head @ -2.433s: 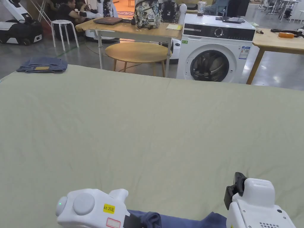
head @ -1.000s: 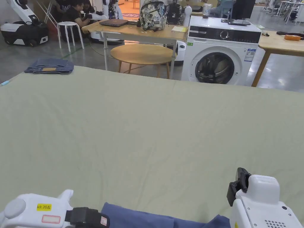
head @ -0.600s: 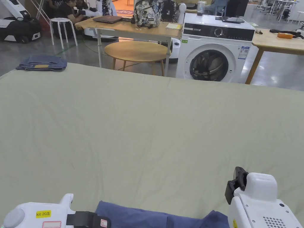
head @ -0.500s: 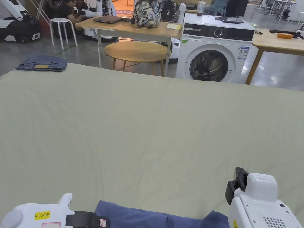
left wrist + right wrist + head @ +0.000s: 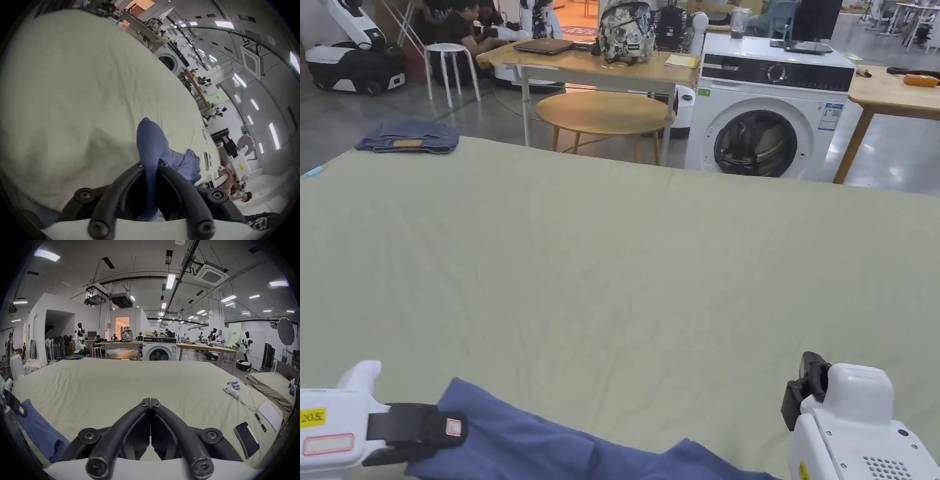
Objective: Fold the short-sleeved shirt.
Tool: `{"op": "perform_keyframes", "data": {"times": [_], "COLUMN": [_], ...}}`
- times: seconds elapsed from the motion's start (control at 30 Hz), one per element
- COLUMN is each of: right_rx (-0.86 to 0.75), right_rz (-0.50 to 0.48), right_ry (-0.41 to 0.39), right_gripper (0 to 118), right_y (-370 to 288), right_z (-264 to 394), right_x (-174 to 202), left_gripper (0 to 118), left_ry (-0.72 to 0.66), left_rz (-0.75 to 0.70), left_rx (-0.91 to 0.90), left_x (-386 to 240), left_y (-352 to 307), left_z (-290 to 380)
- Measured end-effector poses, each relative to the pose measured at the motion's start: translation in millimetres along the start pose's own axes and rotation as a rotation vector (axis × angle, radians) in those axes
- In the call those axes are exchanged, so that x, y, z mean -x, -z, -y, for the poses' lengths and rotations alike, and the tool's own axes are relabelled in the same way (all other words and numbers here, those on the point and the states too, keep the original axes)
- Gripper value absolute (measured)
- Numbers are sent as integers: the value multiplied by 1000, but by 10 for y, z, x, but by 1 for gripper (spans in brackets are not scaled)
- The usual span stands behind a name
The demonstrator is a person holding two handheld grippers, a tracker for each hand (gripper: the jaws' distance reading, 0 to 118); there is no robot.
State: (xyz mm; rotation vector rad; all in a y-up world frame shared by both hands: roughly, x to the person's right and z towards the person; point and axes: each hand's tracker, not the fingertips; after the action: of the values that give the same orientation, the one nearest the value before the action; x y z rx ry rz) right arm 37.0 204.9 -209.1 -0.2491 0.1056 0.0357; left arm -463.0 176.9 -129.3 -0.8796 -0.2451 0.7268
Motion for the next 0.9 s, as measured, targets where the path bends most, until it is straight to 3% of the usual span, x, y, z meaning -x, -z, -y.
{"op": "perform_keyframes", "data": {"times": [0.2, 0.5, 0.9], "right_rx": [3, 4, 15], "right_rz": [-17, -16, 20], "right_ry": [10, 15, 27], "right_gripper": [0, 0, 0], "right_y": [9, -9, -56], "right_z": [1, 2, 44], "right_x": [56, 27, -160], "left_gripper": [4, 4, 4], "left_ry": [27, 150, 346], "left_rz": [-120, -171, -86], "left_rx": [-29, 33, 184], "left_x": [-175, -1055, -1939], "left_y": [-296, -4, 726], "left_z": [-211, -10, 282]}}
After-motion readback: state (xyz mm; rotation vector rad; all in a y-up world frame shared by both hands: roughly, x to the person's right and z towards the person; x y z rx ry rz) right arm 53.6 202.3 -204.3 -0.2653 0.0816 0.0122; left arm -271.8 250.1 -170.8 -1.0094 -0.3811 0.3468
